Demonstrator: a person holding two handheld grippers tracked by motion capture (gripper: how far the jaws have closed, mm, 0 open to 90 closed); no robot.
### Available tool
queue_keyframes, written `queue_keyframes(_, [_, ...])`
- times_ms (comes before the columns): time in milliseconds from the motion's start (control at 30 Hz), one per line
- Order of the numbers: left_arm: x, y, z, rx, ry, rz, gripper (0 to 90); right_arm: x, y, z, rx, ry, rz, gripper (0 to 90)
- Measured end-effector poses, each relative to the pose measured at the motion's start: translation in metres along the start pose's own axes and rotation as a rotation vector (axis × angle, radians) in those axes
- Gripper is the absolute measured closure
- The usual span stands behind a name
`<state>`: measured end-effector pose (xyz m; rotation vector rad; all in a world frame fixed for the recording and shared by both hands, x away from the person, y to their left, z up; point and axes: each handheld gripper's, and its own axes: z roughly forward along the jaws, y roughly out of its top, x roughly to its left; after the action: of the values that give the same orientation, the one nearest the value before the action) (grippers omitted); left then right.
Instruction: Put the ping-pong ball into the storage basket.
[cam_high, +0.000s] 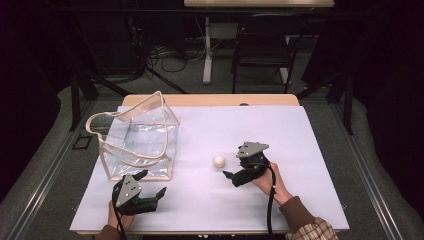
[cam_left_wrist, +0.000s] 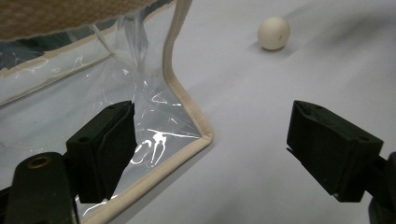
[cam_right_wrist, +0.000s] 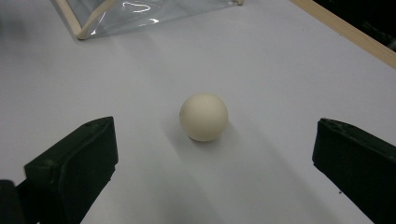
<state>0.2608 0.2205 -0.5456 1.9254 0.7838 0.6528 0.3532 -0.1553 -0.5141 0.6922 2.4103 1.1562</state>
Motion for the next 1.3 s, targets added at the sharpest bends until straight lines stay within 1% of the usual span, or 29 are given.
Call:
queue_keyframes(67, [0.0, 0.0, 0.0, -0.002, 0.003, 0.006, 15.9, 0.0, 0.001, 0.002, 0.0, 0.002, -0.002, 0.0])
queue_keyframes(233, [0.001, 0.0, -0.001, -0.013, 0.005, -0.006, 15.9, -0.001, 0.002, 0.005, 0.007, 0.004, 0.003, 0.0])
queue_keyframes(300, [0.001, 0.0, -0.001, -0.027, -0.014, -0.004, 15.9, -0.002, 0.003, 0.007, 0.005, 0.003, -0.002, 0.0])
queue_keyframes(367, [0.0, 0.0, -0.001, -0.023, -0.015, -0.004, 15.9, -0.002, 0.003, 0.007, 0.003, 0.002, 0.0, 0.0])
queue_keyframes(433, [0.0, 0.0, 0.0, -0.029, -0.033, -0.005, 15.9, -0.003, 0.004, 0.008, -0.003, 0.004, 0.009, 0.0])
queue_keyframes(467, [0.0, 0.0, -0.001, -0.029, -0.033, -0.001, 15.9, -0.003, 0.005, 0.009, 0.0, 0.004, 0.005, 0.0])
queue_keyframes(533, [0.0, 0.0, -0.001, -0.037, -0.039, -0.004, 15.9, -0.003, 0.006, 0.01, -0.001, 0.006, 0.003, 0.0])
queue_keyframes(600, [0.0, 0.001, -0.001, -0.034, -0.039, -0.001, 15.9, -0.003, 0.007, 0.011, 0.0, 0.005, 0.005, 0.0])
queue_keyframes(700, [-0.001, 0.001, -0.001, -0.033, -0.028, 0.006, 15.9, -0.004, 0.009, 0.013, 0.002, 0.002, 0.002, 0.0])
queue_keyframes(767, [-0.001, 0.002, -0.002, -0.042, -0.037, -0.002, 15.9, -0.004, 0.009, 0.015, 0.002, 0.0, 0.0, 0.0])
queue_keyframes(800, [-0.001, 0.002, -0.003, -0.042, -0.033, 0.001, 15.9, -0.004, 0.009, 0.015, 0.002, 0.0, 0.0, 0.0])
queue_keyframes(933, [-0.001, 0.002, -0.002, -0.035, -0.036, 0.001, 15.9, -0.007, 0.01, 0.018, -0.004, 0.002, 0.018, 0.0])
queue_keyframes(1233, [-0.001, 0.002, -0.002, -0.03, -0.034, 0.002, 15.9, -0.01, 0.011, 0.024, -0.006, -0.001, 0.029, 0.0])
queue_keyframes(1300, [-0.001, 0.002, -0.002, -0.026, -0.031, 0.008, 15.9, -0.01, 0.012, 0.026, -0.004, 0.0, 0.029, 0.0])
